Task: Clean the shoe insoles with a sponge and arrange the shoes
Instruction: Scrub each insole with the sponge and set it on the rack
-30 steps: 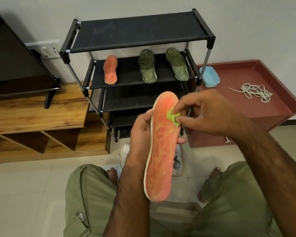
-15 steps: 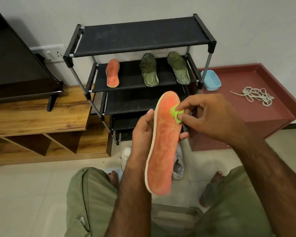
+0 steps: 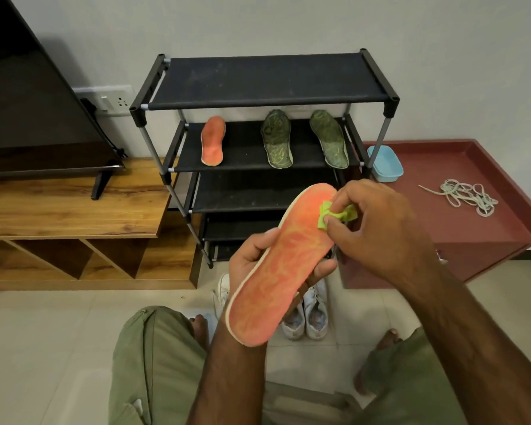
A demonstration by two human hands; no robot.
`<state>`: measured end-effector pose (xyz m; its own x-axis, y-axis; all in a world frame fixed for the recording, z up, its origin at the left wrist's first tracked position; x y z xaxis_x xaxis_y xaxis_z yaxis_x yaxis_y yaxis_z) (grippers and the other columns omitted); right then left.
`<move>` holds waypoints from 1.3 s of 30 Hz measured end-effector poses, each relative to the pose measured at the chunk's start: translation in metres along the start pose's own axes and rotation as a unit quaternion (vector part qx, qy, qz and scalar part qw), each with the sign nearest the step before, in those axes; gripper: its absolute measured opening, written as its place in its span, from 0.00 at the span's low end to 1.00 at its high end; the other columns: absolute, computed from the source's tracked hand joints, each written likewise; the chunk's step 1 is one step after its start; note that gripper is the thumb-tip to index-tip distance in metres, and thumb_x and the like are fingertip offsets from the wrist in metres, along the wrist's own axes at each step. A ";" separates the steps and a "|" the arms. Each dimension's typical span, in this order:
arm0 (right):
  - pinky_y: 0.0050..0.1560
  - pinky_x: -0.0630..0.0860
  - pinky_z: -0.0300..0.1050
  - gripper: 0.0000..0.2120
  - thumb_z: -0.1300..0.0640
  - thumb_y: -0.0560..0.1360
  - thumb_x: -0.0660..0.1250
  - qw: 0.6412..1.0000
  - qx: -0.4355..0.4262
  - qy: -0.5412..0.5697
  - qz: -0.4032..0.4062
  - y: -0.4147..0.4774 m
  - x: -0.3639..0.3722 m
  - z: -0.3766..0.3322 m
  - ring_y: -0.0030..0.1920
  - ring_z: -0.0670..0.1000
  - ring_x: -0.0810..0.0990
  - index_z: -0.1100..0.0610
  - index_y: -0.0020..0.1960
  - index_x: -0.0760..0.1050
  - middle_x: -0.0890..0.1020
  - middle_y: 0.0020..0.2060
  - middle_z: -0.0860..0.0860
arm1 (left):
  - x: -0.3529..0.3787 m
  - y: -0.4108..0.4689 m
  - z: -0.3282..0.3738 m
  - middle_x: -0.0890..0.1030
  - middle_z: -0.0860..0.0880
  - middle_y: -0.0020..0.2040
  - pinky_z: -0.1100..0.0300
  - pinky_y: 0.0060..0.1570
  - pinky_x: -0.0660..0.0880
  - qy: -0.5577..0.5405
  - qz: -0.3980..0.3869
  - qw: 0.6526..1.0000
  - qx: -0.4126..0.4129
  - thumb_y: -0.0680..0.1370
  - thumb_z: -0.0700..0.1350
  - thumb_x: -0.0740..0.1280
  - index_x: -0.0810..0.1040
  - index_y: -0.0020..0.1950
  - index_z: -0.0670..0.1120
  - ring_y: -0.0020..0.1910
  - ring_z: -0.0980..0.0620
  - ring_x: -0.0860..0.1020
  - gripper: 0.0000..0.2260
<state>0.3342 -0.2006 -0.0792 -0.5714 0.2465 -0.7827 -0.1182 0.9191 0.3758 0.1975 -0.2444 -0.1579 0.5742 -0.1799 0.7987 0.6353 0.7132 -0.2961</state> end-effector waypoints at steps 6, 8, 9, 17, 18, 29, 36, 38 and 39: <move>0.44 0.75 0.45 0.14 0.56 0.71 0.78 0.995 0.033 0.095 0.008 0.007 -0.004 0.004 0.45 0.45 0.77 0.48 0.51 0.76 0.77 0.44 0.43 | -0.010 0.008 0.002 0.83 0.41 0.62 0.52 0.66 0.74 -0.054 -0.045 0.997 0.011 0.86 0.52 0.52 0.82 0.65 0.38 0.58 0.44 0.83 0.25; 0.47 0.72 0.39 0.17 0.53 0.69 0.80 0.996 0.026 0.081 -0.010 0.008 0.001 0.005 0.48 0.41 0.75 0.46 0.54 0.77 0.75 0.47 0.42 | -0.009 0.008 0.003 0.81 0.36 0.60 0.47 0.55 0.81 -0.035 -0.005 0.999 0.010 0.81 0.49 0.66 0.76 0.69 0.33 0.51 0.39 0.84 0.23; 0.47 0.70 0.36 0.17 0.52 0.69 0.80 0.997 0.026 0.072 -0.016 0.007 0.002 0.006 0.49 0.40 0.75 0.45 0.54 0.78 0.75 0.48 0.42 | -0.012 0.009 0.002 0.78 0.33 0.60 0.45 0.47 0.83 -0.053 -0.005 0.999 0.011 0.77 0.47 0.72 0.71 0.72 0.31 0.48 0.37 0.84 0.29; 0.55 0.71 0.28 0.06 0.57 0.77 0.73 0.992 0.047 0.105 -0.044 0.000 -0.001 0.015 0.55 0.38 0.78 0.48 0.52 0.86 0.80 0.52 0.42 | -0.020 0.007 0.004 0.79 0.32 0.61 0.43 0.49 0.83 -0.151 -0.003 0.986 0.066 0.81 0.49 0.64 0.75 0.66 0.32 0.55 0.36 0.82 0.23; 0.54 0.71 0.27 0.08 0.60 0.78 0.72 0.992 0.053 0.110 -0.040 -0.001 -0.001 0.016 0.55 0.37 0.78 0.48 0.52 0.86 0.80 0.52 0.42 | -0.017 0.005 0.005 0.80 0.32 0.61 0.43 0.49 0.83 -0.150 -0.007 0.986 0.069 0.80 0.49 0.65 0.76 0.65 0.32 0.55 0.35 0.82 0.23; 0.50 0.79 0.46 0.22 0.67 0.71 0.76 0.996 0.044 0.049 0.062 -0.009 -0.007 0.005 0.47 0.45 0.77 0.50 0.61 0.82 0.78 0.46 0.45 | -0.013 0.006 -0.003 0.77 0.32 0.63 0.42 0.47 0.83 -0.150 -0.024 0.988 0.042 0.65 0.44 0.81 0.76 0.65 0.32 0.57 0.34 0.80 0.33; 0.56 0.79 0.46 0.08 0.57 0.76 0.76 0.996 0.068 0.065 0.006 -0.014 0.004 0.012 0.54 0.46 0.79 0.51 0.55 0.87 0.80 0.54 0.46 | -0.019 0.006 -0.005 0.82 0.35 0.54 0.48 0.40 0.83 -0.125 -0.022 0.991 0.049 0.66 0.44 0.77 0.82 0.56 0.33 0.46 0.40 0.83 0.23; 0.57 0.80 0.48 0.07 0.60 0.74 0.76 0.995 0.072 0.070 0.008 -0.013 0.003 0.012 0.52 0.45 0.81 0.52 0.51 0.87 0.82 0.51 0.45 | -0.019 0.008 -0.008 0.81 0.35 0.54 0.48 0.39 0.82 -0.128 -0.014 0.990 0.049 0.65 0.43 0.77 0.81 0.56 0.34 0.45 0.39 0.81 0.23; 0.56 0.81 0.48 0.09 0.62 0.74 0.77 0.995 0.070 0.074 0.004 -0.014 0.003 0.010 0.50 0.44 0.81 0.51 0.51 0.87 0.83 0.50 0.44 | -0.020 0.008 -0.009 0.81 0.35 0.54 0.47 0.40 0.83 -0.128 -0.012 0.990 0.049 0.66 0.43 0.76 0.81 0.55 0.34 0.46 0.39 0.82 0.22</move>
<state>0.3422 -0.2093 -0.0919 -0.6871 0.2158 -0.6938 -0.0042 0.9537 0.3008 0.1956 -0.2407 -0.1810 0.4019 -0.0282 0.9152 0.5864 0.7756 -0.2336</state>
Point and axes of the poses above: each hand's wrist, its own y-axis towards the middle knuckle, its own x-axis out of the palm, z = x × y, the point moved 7 cm from there along y, towards the middle knuckle
